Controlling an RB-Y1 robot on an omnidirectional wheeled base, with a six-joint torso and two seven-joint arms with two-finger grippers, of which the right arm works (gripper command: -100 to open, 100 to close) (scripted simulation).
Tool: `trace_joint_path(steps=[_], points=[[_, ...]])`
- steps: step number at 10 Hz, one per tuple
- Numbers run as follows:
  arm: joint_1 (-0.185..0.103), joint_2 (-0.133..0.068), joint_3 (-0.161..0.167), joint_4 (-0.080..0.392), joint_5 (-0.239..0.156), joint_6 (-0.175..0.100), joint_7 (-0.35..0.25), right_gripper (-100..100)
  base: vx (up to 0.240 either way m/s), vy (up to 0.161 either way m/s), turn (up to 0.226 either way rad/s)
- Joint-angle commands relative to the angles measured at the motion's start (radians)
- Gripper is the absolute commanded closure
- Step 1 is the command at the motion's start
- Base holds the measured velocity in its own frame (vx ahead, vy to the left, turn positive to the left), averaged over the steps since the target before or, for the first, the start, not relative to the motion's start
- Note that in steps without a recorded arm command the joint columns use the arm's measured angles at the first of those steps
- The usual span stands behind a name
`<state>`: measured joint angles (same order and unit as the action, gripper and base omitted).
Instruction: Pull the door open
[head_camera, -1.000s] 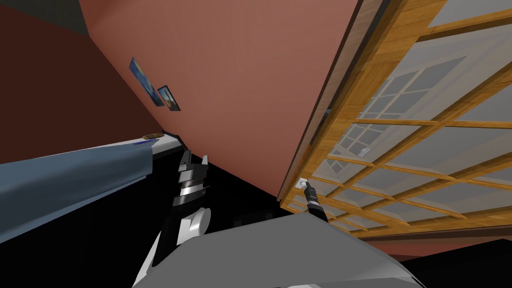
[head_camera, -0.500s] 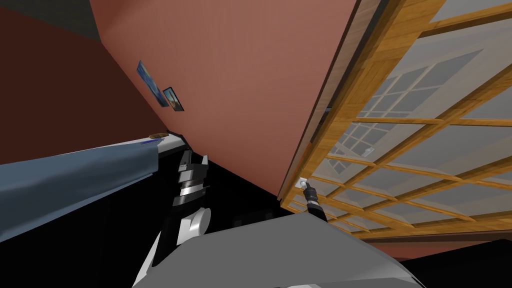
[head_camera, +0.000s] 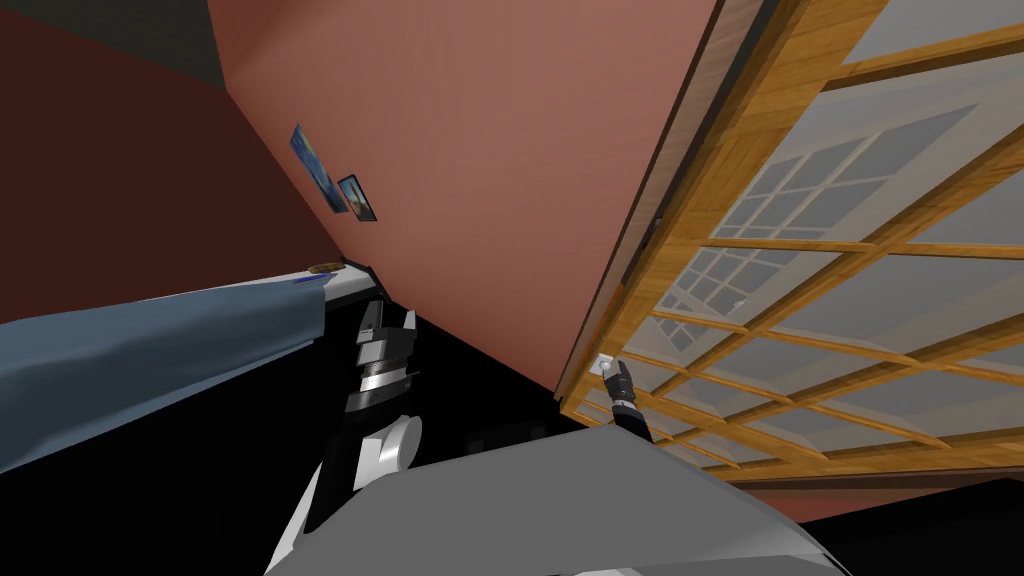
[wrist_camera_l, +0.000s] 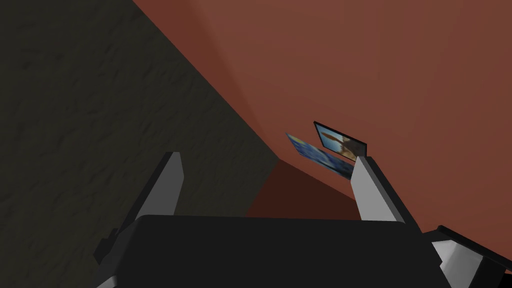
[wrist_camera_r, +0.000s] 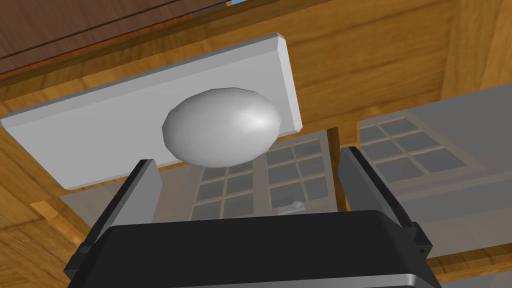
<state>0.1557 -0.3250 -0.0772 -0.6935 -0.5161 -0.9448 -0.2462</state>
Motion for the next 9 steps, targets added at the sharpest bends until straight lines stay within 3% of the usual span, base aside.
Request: trace_joint_path(steps=[1, 9], points=[[0.0, 0.008, 0.01, -0.013, -0.017, 0.003, -0.043, -100, -0.05, 0.004, 0.032], [-0.008, 0.039, 0.06, -0.055, -0.11, 0.004, -0.261, -100, -0.058, -0.007, 0.022]])
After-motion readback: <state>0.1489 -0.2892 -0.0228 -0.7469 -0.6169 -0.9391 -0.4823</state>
